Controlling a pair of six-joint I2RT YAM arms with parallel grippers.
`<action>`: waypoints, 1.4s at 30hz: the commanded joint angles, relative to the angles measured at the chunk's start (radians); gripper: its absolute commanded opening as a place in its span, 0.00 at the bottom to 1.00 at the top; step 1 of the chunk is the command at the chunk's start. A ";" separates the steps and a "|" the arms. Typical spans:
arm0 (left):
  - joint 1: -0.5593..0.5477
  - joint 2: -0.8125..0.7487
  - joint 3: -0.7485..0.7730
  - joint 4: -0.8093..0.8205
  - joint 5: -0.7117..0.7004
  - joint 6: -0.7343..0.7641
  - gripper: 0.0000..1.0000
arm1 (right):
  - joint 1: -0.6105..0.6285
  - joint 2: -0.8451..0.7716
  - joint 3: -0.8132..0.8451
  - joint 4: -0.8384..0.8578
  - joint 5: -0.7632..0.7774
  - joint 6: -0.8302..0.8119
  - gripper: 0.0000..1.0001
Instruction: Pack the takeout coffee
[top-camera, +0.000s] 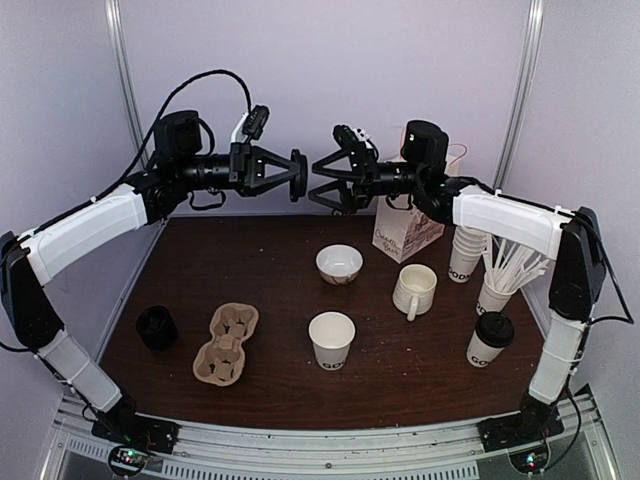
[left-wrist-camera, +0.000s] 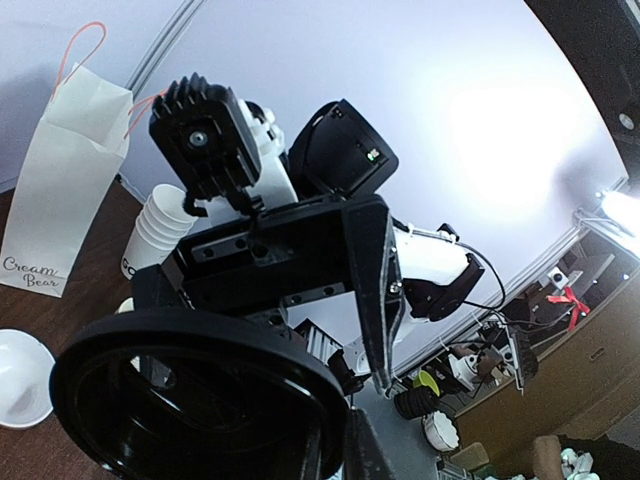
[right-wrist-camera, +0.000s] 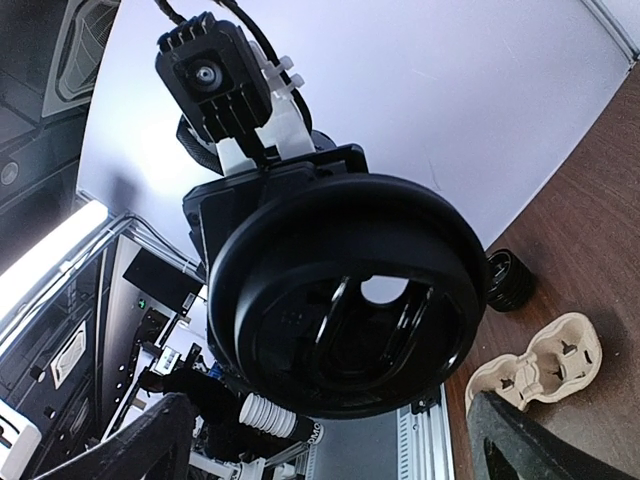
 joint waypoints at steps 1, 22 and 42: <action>-0.014 -0.003 -0.001 0.065 0.019 -0.013 0.05 | 0.015 0.019 0.035 0.094 -0.025 0.055 0.99; -0.039 0.012 0.008 0.021 0.028 0.013 0.06 | 0.022 0.054 0.041 0.168 -0.023 0.112 0.79; -0.039 -0.144 0.081 -0.869 -0.454 0.613 0.68 | -0.012 -0.062 0.178 -1.031 0.213 -0.973 0.70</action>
